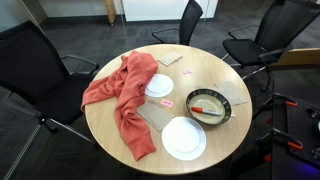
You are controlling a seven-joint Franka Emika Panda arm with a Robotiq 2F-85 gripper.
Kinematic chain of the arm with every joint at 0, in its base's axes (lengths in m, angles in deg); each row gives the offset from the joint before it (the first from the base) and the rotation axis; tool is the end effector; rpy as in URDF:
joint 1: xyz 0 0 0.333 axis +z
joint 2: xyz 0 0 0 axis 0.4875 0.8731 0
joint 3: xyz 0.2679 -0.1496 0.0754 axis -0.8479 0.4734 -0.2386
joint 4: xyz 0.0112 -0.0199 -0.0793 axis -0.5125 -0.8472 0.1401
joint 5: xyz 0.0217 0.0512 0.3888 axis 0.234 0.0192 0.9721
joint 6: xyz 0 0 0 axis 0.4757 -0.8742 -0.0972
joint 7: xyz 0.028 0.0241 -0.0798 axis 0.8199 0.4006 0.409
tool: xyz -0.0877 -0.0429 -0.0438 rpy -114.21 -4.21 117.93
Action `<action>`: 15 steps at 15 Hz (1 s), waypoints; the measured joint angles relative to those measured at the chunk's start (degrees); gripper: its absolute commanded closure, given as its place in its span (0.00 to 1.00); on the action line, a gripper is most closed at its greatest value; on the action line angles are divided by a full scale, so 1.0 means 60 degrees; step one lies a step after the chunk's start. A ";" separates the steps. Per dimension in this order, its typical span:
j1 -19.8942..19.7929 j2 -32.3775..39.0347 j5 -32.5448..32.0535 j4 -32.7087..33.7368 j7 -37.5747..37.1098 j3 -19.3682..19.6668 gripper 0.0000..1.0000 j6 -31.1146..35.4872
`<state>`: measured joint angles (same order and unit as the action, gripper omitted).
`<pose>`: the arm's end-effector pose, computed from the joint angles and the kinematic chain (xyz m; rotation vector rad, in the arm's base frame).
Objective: Put the orange marker on the table
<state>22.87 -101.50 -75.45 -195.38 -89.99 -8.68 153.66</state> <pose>0.4070 -0.0643 0.5232 2.8929 -0.1084 -0.1320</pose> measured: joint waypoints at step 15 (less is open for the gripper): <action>0.0119 0.0158 0.0001 0.0000 0.0021 0.0034 0.00 0.0075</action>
<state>23.58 -100.55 -75.44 -195.38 -89.87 -8.48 154.11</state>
